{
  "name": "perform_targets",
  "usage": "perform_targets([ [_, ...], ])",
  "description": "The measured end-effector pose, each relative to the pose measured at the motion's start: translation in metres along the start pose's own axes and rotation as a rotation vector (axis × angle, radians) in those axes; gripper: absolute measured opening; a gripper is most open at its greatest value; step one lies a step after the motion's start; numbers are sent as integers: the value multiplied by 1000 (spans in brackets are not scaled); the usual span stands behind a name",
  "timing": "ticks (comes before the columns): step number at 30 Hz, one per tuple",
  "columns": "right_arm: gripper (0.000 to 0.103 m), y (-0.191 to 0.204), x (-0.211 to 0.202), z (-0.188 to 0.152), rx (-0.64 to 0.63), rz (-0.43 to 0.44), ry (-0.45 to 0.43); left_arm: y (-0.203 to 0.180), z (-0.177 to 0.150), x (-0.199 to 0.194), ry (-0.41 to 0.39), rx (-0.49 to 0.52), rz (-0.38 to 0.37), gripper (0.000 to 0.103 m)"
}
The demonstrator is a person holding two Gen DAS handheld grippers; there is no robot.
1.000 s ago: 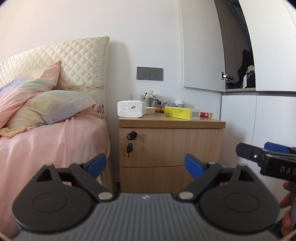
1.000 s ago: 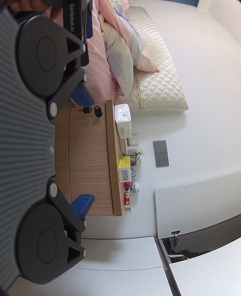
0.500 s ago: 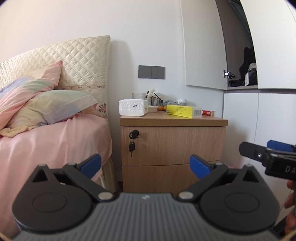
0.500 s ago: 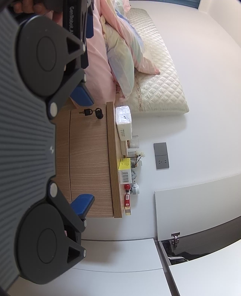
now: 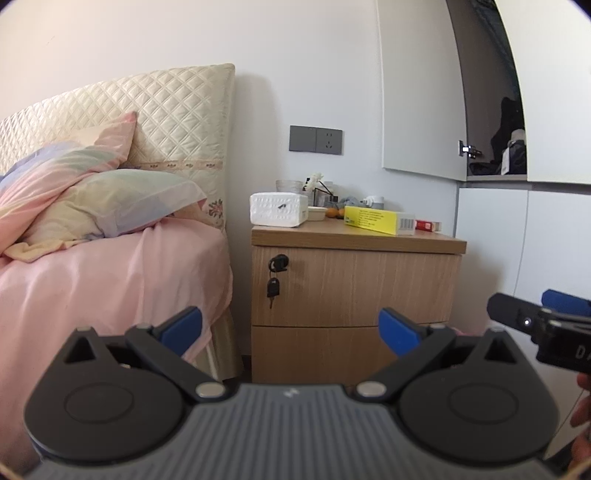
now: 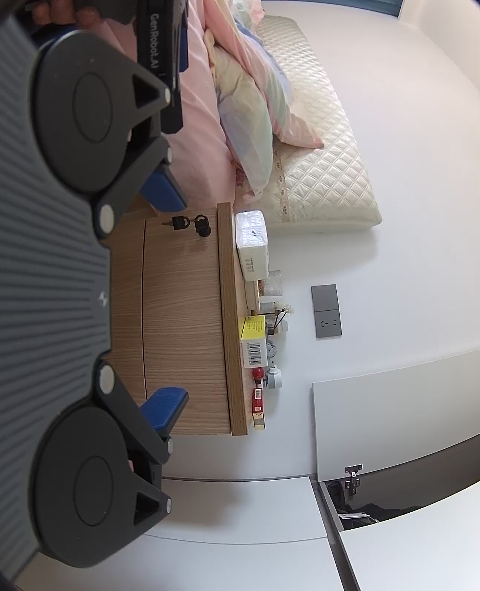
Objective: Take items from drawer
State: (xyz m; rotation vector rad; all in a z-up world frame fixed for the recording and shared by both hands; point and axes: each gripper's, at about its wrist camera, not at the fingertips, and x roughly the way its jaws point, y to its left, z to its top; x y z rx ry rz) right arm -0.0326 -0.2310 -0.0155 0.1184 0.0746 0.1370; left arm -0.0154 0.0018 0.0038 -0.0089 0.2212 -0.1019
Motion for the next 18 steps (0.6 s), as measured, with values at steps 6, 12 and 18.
perform_targets([
  [6,103,-1,0,-1,-5,-3,6,-2,-1,0,3,19,-10,102],
  [12,103,-1,1,-1,-7,-3,9,-8,-2,-1,-6,54,-13,102],
  [18,103,-1,0,-2,-13,-3,9,-9,-3,-2,-6,53,-15,103],
])
